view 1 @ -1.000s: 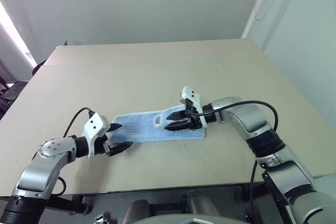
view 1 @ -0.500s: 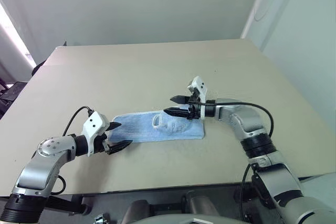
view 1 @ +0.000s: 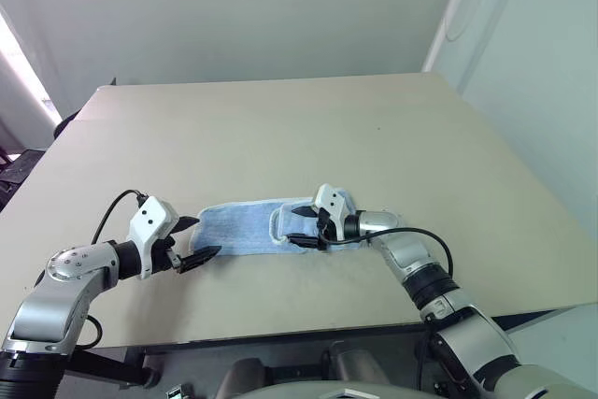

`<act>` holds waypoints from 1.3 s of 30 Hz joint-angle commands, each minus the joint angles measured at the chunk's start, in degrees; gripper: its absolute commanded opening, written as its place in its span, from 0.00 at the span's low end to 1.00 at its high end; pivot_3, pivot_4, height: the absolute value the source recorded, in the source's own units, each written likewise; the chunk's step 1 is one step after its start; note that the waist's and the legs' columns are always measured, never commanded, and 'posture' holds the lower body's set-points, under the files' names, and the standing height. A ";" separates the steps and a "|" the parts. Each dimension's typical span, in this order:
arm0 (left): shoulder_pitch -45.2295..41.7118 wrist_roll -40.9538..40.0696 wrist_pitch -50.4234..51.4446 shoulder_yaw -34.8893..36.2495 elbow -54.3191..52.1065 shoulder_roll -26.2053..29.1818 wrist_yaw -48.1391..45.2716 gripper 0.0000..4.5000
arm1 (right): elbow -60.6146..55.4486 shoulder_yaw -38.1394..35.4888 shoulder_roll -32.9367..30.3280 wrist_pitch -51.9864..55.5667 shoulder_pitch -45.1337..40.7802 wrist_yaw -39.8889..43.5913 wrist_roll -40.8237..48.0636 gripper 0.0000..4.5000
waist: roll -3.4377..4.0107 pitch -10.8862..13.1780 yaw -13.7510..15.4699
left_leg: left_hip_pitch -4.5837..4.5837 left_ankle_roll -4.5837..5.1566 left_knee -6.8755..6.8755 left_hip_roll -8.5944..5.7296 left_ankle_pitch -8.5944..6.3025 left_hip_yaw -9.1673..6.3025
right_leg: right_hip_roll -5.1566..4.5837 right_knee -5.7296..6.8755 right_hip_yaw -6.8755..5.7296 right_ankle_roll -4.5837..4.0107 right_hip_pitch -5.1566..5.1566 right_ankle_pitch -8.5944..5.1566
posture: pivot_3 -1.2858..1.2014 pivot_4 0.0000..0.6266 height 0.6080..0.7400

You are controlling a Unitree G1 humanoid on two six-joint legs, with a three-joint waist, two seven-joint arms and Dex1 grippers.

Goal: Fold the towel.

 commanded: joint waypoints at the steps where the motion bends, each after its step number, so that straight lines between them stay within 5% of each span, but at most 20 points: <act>1: -0.02 -1.83 1.82 2.97 -1.25 0.18 0.80 0.97 | -1.60 -2.32 0.37 3.51 -0.85 2.49 2.94 0.99 | 0.03 0.02 -0.10 | 0.15 0.00 -0.02 0.01 0.00 -0.01 | 0.00 -0.02 0.00 -0.02 0.15 -0.03 | 0.52 0.00 1.00; 14: -2.45 -10.15 18.65 8.77 5.75 0.28 4.04 0.99 | -27.19 -13.94 -1.17 35.57 -3.26 0.10 23.31 1.00 | 0.09 0.06 -0.25 | 0.09 0.00 -0.05 0.00 0.00 -0.06 | -0.04 -0.02 -0.02 0.00 0.09 -0.05 | 0.52 0.00 1.00; 24: -9.94 -14.34 31.13 9.04 12.12 -4.21 8.66 0.99 | -27.71 -15.36 0.57 37.95 -2.11 -7.21 24.11 1.00 | 0.10 0.08 -0.25 | 0.03 -0.01 -0.09 -0.05 -0.01 -0.09 | -0.07 -0.08 -0.04 0.14 0.07 0.02 | 0.52 0.00 1.00; 39: -12.37 -8.97 33.99 -4.49 9.34 -5.95 8.39 0.99 | -24.81 -14.39 -0.09 36.31 -2.36 -12.92 20.82 1.00 | 0.45 -0.06 0.68 | 0.18 -0.01 -0.09 -0.29 -0.01 -0.10 | -0.27 -0.21 -0.03 0.16 0.34 -0.21 | 0.52 0.00 1.00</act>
